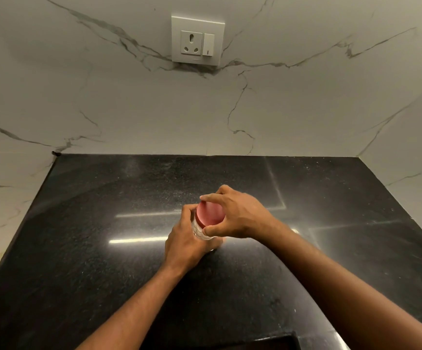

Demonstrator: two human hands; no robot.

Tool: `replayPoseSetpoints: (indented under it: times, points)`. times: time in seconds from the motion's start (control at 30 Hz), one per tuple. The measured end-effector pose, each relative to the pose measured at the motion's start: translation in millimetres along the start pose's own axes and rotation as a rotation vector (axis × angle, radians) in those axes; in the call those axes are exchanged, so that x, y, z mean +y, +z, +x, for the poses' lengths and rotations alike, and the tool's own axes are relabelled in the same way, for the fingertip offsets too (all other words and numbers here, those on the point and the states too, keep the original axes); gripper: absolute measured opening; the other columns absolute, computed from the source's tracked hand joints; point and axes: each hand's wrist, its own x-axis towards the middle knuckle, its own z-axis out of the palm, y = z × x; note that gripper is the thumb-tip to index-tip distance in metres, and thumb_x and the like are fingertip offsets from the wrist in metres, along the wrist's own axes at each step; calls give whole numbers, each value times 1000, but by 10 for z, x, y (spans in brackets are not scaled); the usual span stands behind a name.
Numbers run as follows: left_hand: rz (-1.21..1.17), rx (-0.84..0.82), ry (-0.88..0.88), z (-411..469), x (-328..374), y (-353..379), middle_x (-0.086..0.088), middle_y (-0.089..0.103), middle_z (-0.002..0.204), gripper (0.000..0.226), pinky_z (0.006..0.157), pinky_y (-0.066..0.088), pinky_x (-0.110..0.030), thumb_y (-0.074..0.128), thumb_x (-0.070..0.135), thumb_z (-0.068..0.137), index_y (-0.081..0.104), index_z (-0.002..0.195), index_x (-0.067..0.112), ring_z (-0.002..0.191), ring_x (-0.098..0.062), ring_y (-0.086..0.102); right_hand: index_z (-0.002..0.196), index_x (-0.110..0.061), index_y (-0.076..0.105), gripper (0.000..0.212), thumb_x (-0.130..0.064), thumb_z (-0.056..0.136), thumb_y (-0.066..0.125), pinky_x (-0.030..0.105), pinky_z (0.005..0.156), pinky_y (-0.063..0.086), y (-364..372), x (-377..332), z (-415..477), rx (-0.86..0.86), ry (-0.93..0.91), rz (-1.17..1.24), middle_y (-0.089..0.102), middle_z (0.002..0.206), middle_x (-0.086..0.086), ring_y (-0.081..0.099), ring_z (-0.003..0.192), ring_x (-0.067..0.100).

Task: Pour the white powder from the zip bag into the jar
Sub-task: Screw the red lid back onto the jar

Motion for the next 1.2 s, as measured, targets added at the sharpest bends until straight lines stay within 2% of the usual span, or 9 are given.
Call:
replayPoseSetpoints:
  times: [0.3, 0.47, 0.7, 0.8, 0.87, 0.97, 1.07, 1.13, 1.2]
  points:
    - [12, 8, 30, 2, -40, 12, 29, 58, 113, 95, 88, 58, -34, 89, 69, 55, 34, 130, 52, 104, -7, 64, 149, -42, 52, 83, -40, 75, 89, 26, 75, 43, -263, -150, 146, -207, -100, -50, 51, 130, -1, 53, 108, 18]
    - [4, 12, 35, 12, -47, 18, 45, 50, 103, 91, 82, 50, -29, 88, 70, 52, 27, 119, 70, 100, -3, 60, 151, -39, 53, 83, -29, 77, 90, 30, 82, 47, -311, -187, 171, -244, -165, -107, 50, 140, 1, 55, 122, 24]
    - [-13, -2, 24, 36, -49, 23, 44, 48, 102, 95, 71, 38, -14, 88, 72, 53, 28, 127, 62, 98, 1, 56, 150, -39, 54, 82, -27, 77, 89, 28, 87, 44, -427, -145, 89, -202, -192, -37, 48, 146, -2, 49, 129, 21]
    - [-13, 1, 37, 23, -45, 17, 44, 52, 102, 90, 70, 40, -13, 88, 71, 53, 27, 119, 68, 91, 12, 55, 150, -38, 54, 82, -27, 77, 89, 27, 85, 47, -424, -189, 61, -203, -183, -91, 50, 142, -2, 52, 126, 21]
    - [-10, 0, 38, 20, -36, 12, 44, 54, 101, 89, 71, 43, -14, 88, 71, 52, 27, 117, 69, 90, 14, 56, 151, -38, 53, 83, -28, 77, 90, 26, 82, 46, -392, -201, 61, -206, -170, -117, 51, 140, -1, 54, 123, 21]
    - [-5, -1, 24, 17, -36, 18, 40, 56, 103, 90, 74, 49, -20, 90, 69, 53, 30, 121, 61, 96, 0, 62, 152, -40, 51, 85, -35, 77, 89, 26, 79, 45, -340, -221, 103, -224, -155, -156, 51, 137, -2, 55, 117, 19]
    - [1, 6, 21, 14, -43, 27, 29, 60, 113, 93, 82, 55, -29, 90, 69, 54, 35, 127, 50, 103, -7, 65, 148, -37, 56, 79, -50, 76, 87, 26, 71, 40, -288, -227, 179, -211, -128, -213, 53, 120, -5, 54, 102, 15]
    - [0, 11, 17, 16, -50, 27, 24, 64, 118, 92, 84, 59, -35, 90, 69, 54, 36, 128, 50, 104, -9, 67, 130, -26, 68, 68, -69, 78, 76, 24, 61, 39, -241, -227, 235, -141, -37, -232, 62, 102, -4, 57, 86, 14]
    - [0, 14, 8, 16, -51, 23, 27, 63, 110, 89, 85, 61, -39, 89, 68, 54, 36, 123, 53, 102, -9, 67, 94, -14, 68, 70, -82, 85, 55, 25, 52, 37, -181, -221, 287, -63, 116, -223, 59, 73, -2, 59, 66, 17]
